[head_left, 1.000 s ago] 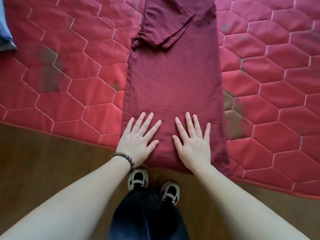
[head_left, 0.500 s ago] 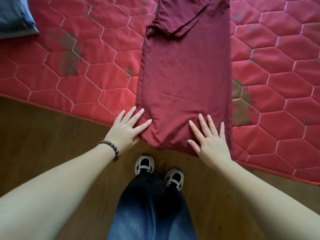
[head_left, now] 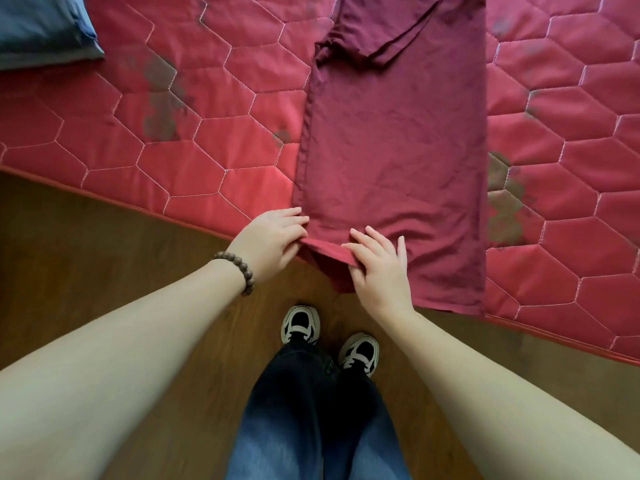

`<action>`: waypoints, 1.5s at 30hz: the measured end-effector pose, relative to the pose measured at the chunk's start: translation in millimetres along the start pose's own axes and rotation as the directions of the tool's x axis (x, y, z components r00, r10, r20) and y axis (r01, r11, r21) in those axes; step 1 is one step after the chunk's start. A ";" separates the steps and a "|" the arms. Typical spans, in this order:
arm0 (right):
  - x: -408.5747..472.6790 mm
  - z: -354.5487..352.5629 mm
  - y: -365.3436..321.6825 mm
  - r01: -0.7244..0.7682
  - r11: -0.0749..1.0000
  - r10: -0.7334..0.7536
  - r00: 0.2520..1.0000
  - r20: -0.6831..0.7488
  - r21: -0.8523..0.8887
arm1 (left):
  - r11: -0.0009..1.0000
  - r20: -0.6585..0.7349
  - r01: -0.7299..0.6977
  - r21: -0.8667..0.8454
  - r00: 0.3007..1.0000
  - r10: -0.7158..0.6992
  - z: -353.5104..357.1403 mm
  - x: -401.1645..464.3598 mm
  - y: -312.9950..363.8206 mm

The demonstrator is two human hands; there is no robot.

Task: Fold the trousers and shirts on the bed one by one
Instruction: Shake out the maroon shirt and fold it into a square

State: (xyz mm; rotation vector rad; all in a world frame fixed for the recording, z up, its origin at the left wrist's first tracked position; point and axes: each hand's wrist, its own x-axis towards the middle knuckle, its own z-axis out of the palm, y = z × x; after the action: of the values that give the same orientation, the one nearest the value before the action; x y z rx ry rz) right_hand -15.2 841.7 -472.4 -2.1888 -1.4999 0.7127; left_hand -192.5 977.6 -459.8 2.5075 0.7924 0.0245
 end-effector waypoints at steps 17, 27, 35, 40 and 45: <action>-31.3 -15.6 28.8 -0.015 0.978 0.019 1.000 0.018 -0.209 | 0.980 -0.143 0.198 0.036 0.971 -0.191 16.8 -18.6 25.2; -4.7 -10.3 -22.3 -0.003 0.988 0.008 0.999 0.034 -0.152 | 0.815 -0.181 0.146 -0.560 0.939 -0.293 -24.6 15.3 69.1; 36.4 -61.7 -2.4 -0.138 0.955 0.196 0.957 -0.214 0.261 | 0.753 -0.216 0.544 -0.371 0.738 -0.640 2.5 -4.8 59.3; 37.8 -87.7 29.4 -0.119 0.960 0.187 0.946 -0.266 0.252 | 0.747 -0.087 0.650 -0.138 0.744 -0.663 45.8 5.0 76.7; 29.2 -92.2 44.7 -0.160 0.975 0.188 0.962 -0.197 0.154 | 0.652 -0.114 0.641 -0.406 0.672 -0.732 52.8 31.9 89.9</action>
State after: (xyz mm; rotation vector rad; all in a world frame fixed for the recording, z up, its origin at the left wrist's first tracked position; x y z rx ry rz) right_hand 82.4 850.3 -430.6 -2.2314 -1.1314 0.5968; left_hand -109.4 907.5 -467.6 1.7479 1.6775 0.2208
